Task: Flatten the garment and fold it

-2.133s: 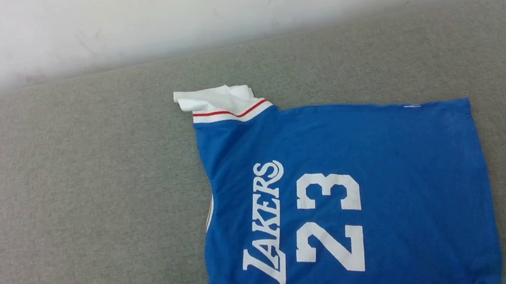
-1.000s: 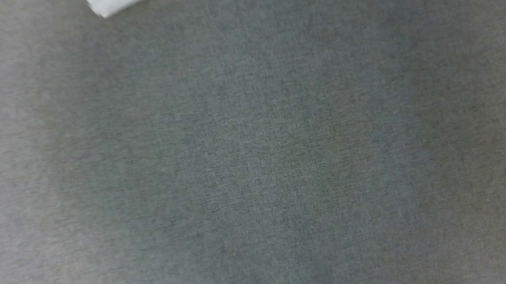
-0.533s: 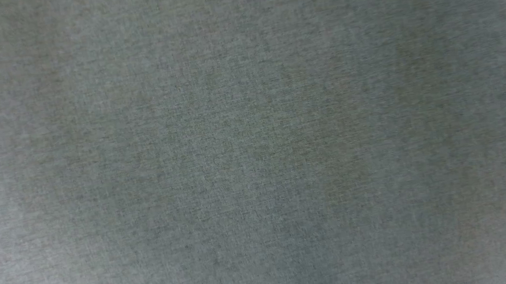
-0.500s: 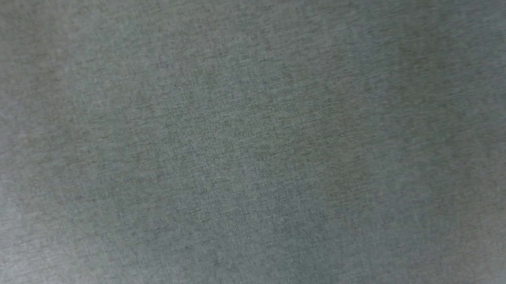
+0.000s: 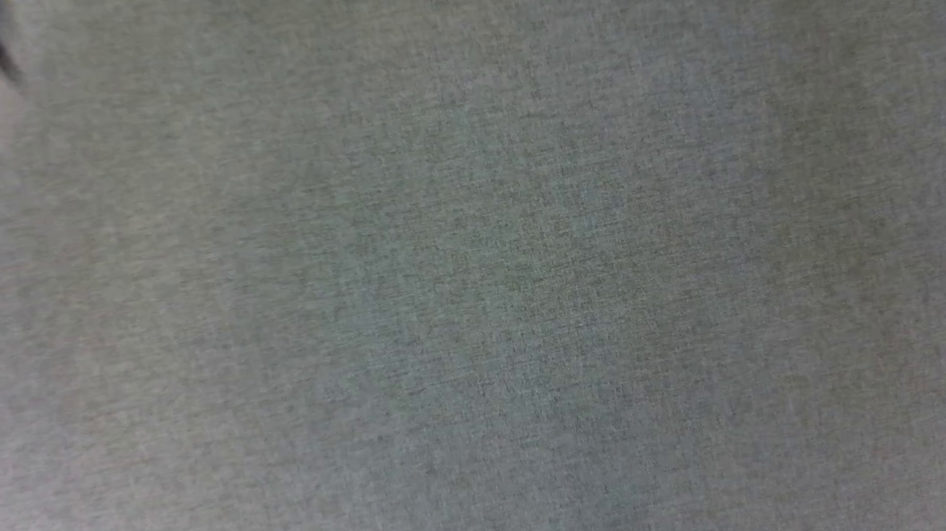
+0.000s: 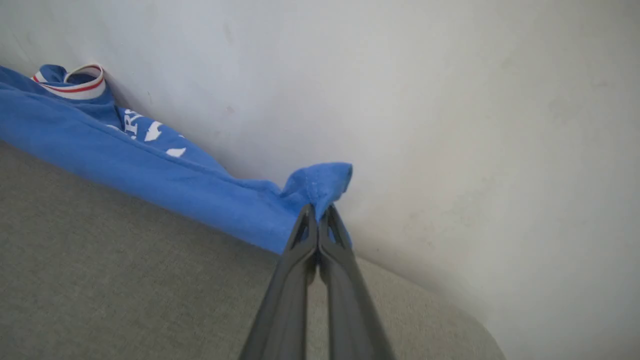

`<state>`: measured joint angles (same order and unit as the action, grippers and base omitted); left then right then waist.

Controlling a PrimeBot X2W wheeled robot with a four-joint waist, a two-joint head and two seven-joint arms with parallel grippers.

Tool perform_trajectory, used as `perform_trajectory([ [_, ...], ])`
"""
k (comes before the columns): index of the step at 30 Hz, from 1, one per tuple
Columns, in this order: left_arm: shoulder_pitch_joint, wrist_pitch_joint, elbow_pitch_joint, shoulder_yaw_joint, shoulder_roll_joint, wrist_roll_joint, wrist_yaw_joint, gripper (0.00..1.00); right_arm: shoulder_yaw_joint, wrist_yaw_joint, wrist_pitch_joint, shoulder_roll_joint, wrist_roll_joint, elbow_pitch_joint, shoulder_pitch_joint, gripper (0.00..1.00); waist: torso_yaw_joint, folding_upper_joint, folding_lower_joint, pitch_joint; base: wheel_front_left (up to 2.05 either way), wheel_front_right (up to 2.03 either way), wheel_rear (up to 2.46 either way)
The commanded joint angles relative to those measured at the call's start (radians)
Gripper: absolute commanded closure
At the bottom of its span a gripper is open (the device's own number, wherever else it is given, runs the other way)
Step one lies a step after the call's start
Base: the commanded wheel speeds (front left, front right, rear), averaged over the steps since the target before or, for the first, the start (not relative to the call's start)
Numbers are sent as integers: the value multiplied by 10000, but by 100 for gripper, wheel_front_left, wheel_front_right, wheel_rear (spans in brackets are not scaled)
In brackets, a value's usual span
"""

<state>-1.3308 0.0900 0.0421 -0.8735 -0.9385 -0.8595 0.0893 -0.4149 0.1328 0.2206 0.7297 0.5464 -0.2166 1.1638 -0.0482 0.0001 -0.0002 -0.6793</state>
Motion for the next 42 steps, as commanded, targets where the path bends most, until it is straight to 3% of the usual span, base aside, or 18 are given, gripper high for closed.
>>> perform_trajectory([
  [1, 981, 183, -600, -212, -277, -127, -429, 100, 434, -21, 87, 186, 182, 491, -1122, 100, 142, -1, 2, 515, 0, 0, 0],
  [6, 3210, 726, -1982, -695, -709, -533, -1662, 100, 1699, -21, 447, 101, 237, 1651, -3945, 100, 159, -1, 2, 1150, 0, 0, 0],
  [12, 5580, 915, -2818, -1555, -878, -1086, -2948, 100, 2845, -21, 824, -740, -172, 2508, -6813, 100, 135, -1, 2, 2037, 0, 0, 0],
  [19, 7835, 918, -2805, -2399, -676, -2197, -3973, 100, 3719, -21, 777, -1745, -888, 2750, -9707, 100, 207, -1, 2, 3009, 0, 0, 0],
  [23, 8930, 768, -2713, -2761, -515, -3135, -4130, 100, 4166, -21, 794, -2403, -987, 2793, -10983, 100, 193, -1, 2, 3440, 0, 0, 0],
  [30, 10214, 134, -2489, -3410, -186, -4208, -4144, 100, 4365, -21, 1020, -2965, -1307, 2719, -12833, 100, 146, -1, 2, 4051, 0, 0, 0],
  [35, 10847, -139, -2329, -3601, 88, -4756, -4088, 100, 4093, -21, 1346, -3116, -1399, 2467, -13695, 100, 39, -1, 2, 4383, 0, 0, 0],
  [42, 11472, -511, -2267, -3754, 57, -5185, -4037, 100, 3607, -21, 1940, -3045, -1302, 1970, -14884, 100, -16, -1, 2, 4761, 0, 0, 0],
])
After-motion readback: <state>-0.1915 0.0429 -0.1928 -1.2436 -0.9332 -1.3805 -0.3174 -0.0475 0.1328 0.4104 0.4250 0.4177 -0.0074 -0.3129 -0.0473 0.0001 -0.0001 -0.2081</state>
